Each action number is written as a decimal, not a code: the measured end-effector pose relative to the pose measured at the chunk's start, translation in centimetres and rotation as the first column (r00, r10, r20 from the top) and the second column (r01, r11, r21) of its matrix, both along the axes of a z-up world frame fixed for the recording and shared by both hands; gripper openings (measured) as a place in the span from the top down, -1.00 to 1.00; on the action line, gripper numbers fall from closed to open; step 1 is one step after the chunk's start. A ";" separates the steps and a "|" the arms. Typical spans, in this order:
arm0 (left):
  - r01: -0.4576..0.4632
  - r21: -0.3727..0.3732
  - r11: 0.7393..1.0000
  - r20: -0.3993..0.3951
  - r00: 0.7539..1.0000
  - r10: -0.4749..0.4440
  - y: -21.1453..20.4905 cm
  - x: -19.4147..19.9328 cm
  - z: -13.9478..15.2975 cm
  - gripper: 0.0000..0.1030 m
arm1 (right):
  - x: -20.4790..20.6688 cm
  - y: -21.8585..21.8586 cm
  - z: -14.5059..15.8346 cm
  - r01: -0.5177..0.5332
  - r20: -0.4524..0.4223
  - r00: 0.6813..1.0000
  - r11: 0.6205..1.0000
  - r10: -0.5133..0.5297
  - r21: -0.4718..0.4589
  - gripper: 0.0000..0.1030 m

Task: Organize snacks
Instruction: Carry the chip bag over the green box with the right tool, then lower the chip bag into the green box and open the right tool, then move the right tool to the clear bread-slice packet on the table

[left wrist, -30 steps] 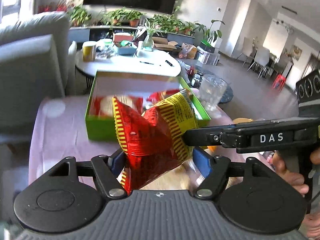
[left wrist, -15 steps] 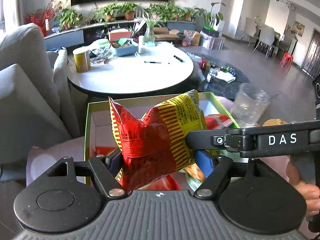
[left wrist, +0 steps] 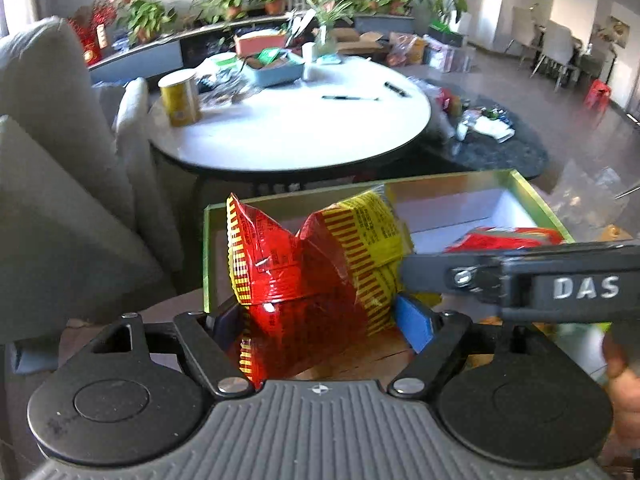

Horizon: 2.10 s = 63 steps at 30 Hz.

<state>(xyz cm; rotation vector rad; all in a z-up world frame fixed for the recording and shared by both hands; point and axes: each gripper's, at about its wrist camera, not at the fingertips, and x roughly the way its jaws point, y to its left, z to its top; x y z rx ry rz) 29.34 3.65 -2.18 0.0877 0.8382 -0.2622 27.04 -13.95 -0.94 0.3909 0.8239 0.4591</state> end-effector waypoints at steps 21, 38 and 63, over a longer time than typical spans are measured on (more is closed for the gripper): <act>0.003 0.050 0.999 0.056 0.998 -0.006 -0.4 -4.3 2.4 -0.66 | -4.5 -1.8 2.3 0.015 0.085 0.996 0.999 -0.012 -0.031 0.15; 0.015 -0.060 0.998 0.084 0.996 -0.010 1.3 -16.6 1.5 -0.70 | -13.6 -3.1 2.3 -0.114 0.090 0.988 0.989 0.123 -0.091 0.05; 0.060 -0.213 0.975 -0.066 0.995 -0.076 0.7 -24.0 -4.6 -0.70 | -21.6 -4.6 -2.7 -0.227 -0.102 0.971 0.967 0.216 -0.113 0.05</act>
